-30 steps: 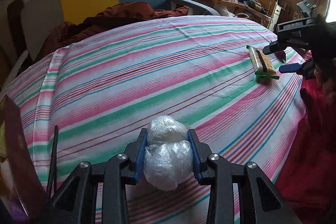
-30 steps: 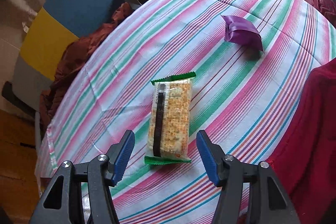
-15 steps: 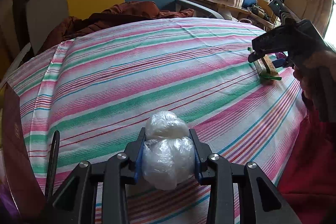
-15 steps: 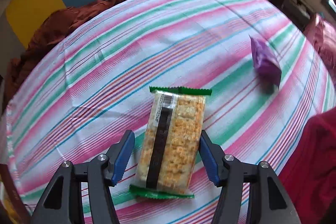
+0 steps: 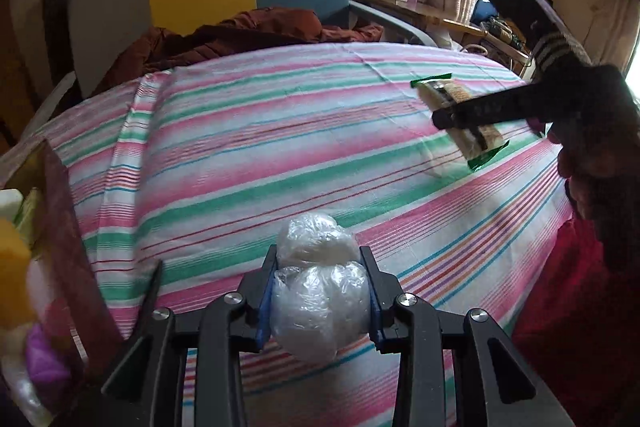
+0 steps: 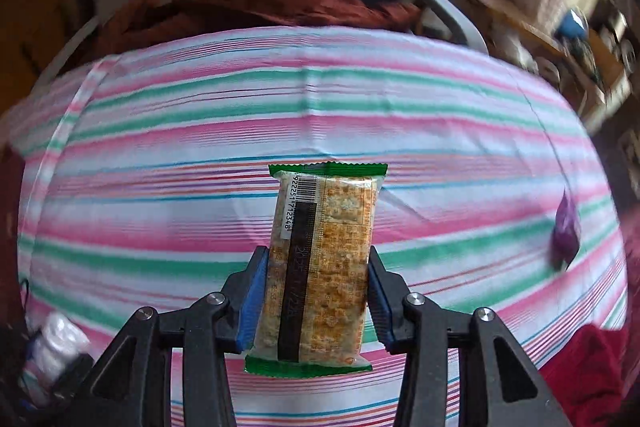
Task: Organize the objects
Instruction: 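Carry the cotton ball and cracker bar to the gold tray and release both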
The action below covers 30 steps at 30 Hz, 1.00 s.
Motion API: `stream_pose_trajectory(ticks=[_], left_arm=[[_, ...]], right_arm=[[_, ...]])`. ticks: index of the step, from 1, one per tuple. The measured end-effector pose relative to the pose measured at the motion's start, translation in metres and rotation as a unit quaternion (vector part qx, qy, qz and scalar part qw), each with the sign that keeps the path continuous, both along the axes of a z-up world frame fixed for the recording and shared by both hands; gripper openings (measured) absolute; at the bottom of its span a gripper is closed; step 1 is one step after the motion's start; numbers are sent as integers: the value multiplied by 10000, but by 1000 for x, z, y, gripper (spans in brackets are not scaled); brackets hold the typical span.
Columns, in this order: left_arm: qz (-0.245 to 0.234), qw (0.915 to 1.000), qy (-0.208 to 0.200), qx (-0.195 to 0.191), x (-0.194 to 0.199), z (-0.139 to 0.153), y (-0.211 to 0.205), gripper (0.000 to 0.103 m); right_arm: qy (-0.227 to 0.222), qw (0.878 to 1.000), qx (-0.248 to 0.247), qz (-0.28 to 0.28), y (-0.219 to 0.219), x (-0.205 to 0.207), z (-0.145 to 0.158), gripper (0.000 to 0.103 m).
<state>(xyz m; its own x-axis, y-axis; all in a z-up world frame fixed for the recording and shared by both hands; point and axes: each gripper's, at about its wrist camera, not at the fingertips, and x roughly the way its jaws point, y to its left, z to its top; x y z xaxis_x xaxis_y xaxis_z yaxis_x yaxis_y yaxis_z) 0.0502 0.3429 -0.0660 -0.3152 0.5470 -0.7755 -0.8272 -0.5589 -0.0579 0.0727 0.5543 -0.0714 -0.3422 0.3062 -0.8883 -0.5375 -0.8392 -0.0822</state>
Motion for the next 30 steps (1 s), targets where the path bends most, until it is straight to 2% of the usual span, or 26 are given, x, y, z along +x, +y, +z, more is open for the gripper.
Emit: stream_pose_trajectory(ticks=[8,17,30], left_arm=[[337,9989,41,332,-5,34,-40,37],[796,9944,181,666,-14,64,-90,37],[1748,9802,241,899,-37,74,-174,37]], right_arm=[[220,9957,579,690,-68,0,40,46],[549,9887,960,1014,-132,-16,70,46],[911,9759,1033,1692,-217,-33,91,46]])
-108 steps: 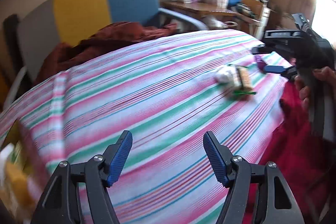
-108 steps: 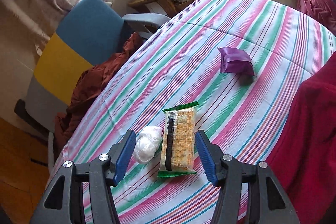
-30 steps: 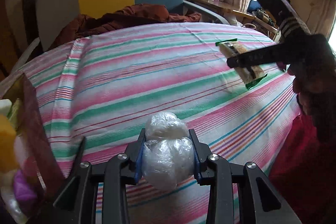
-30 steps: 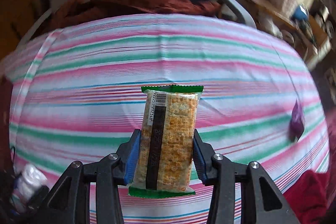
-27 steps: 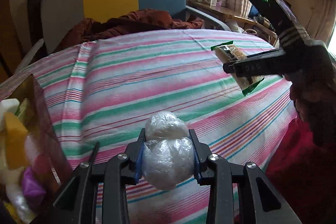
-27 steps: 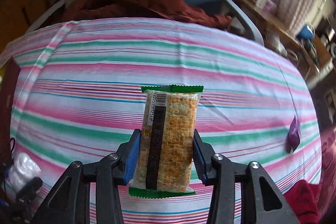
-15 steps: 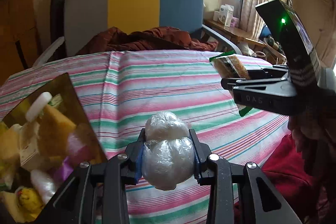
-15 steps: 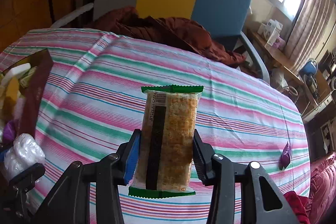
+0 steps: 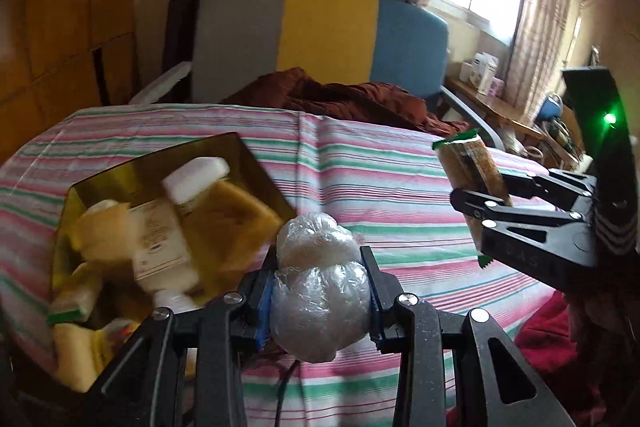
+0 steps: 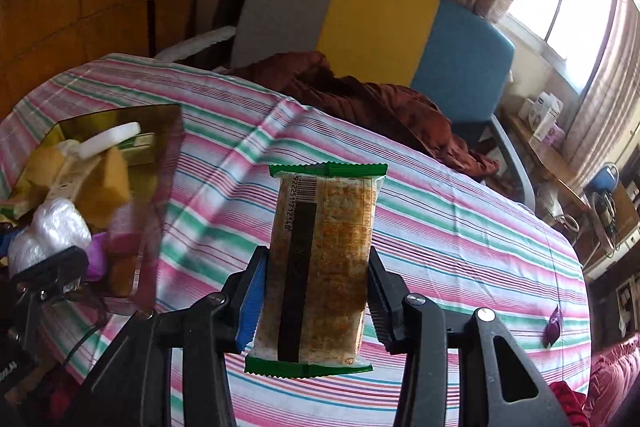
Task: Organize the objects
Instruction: 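Carry the cotton ball and cracker bar to the gold tray and release both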
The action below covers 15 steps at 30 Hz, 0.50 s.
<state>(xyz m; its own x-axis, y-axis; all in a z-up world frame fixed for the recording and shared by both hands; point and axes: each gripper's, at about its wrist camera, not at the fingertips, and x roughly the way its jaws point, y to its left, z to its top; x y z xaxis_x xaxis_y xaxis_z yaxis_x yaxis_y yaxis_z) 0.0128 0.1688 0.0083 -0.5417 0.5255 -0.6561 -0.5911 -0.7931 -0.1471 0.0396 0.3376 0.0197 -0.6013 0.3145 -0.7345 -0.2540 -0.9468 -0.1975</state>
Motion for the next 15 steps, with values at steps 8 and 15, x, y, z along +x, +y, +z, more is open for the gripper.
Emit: stream_pose_trajectory(ticks=[8,15], left_arm=[[559,9984,13,104,-10,2,-50,37],[921,9956,9,180,-16,2,-85,37]], right_arm=[[164,9992,-114,348,-44,-3,8,46],[155,9978,-89,631,-76,-8,7,46]])
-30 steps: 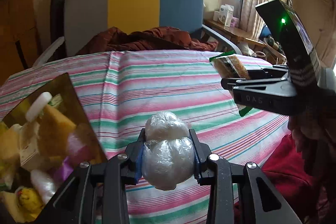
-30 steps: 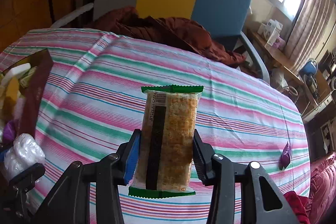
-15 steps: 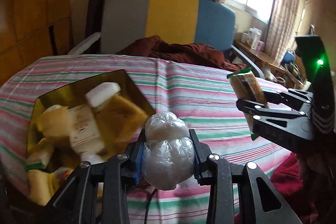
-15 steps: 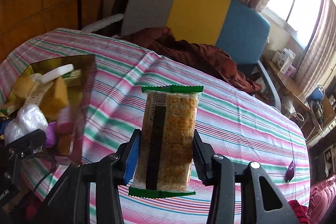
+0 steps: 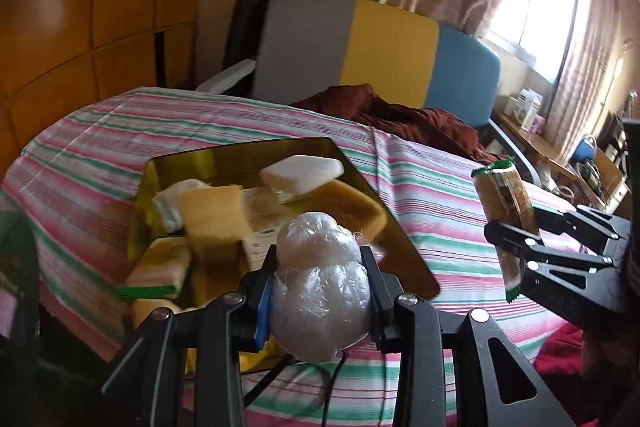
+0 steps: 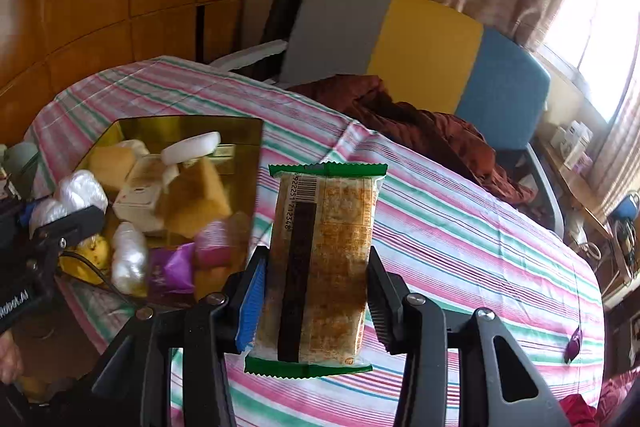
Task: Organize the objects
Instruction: 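Carry the cotton ball and cracker bar to the gold tray and release both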
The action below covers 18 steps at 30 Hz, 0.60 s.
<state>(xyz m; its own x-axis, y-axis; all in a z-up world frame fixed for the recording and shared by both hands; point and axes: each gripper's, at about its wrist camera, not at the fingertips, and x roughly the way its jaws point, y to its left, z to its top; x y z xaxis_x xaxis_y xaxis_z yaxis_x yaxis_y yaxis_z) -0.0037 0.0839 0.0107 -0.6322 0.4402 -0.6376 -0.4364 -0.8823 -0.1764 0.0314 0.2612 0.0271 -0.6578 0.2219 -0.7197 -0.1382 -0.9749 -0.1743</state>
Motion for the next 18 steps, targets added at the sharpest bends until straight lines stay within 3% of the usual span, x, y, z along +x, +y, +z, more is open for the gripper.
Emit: stream_pose_trajectory(ticks=[10,18], left_arm=[[608,9980,-107,97,-10,-4,-60,37],[1313,9910,-146,195,-10,0,-123,37]], right_arm=[[-88,9993,-77,350,-33,-9,-8,46],[-361,9936,-871,617,-40,-14,-28,46]])
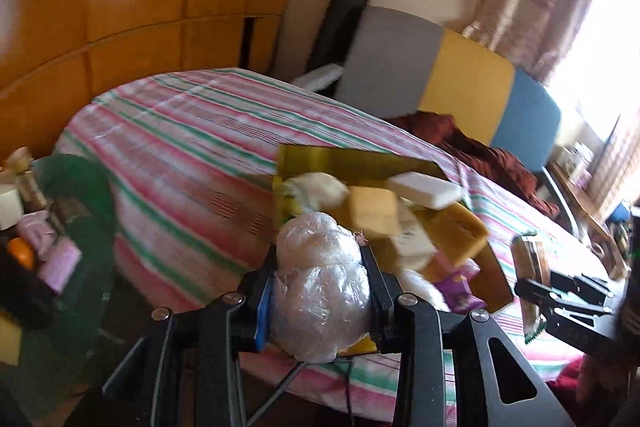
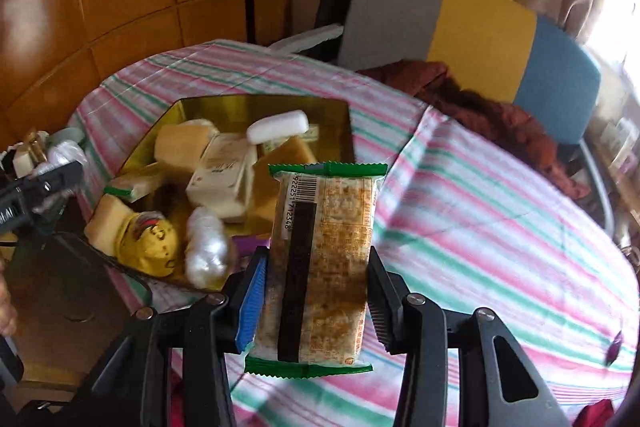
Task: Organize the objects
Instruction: 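Carry the cotton ball and cracker bar to the gold tray and release both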
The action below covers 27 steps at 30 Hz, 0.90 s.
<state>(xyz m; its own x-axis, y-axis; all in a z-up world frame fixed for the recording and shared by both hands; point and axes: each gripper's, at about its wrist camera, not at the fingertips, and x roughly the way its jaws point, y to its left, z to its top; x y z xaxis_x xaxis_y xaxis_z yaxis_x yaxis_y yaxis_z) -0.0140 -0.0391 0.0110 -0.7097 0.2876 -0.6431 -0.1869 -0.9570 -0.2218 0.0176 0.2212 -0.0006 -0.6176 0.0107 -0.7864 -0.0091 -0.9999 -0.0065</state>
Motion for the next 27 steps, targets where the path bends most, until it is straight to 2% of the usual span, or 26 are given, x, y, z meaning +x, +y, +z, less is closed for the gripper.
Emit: stream_pose_trajectory(ticks=[5,16,19,27], left_arm=[[246,9997,1,17,-6,-3,-13,37],[-419,9991,99,29,-15,-2,41,37],[-484,9986,4,-205,-20,-9,55,37],[-533,9969,-205,-533,-34,-28,76,37]], right_arm=[[-81,9999,-133,50,-4,-8,-5,46],[-90,9993,-229,293,-13,-32,-1,46],[-91,9991,-228,349,-13,-40,0,46],[-196,9984,-285,453,-12,-66,-6,46]])
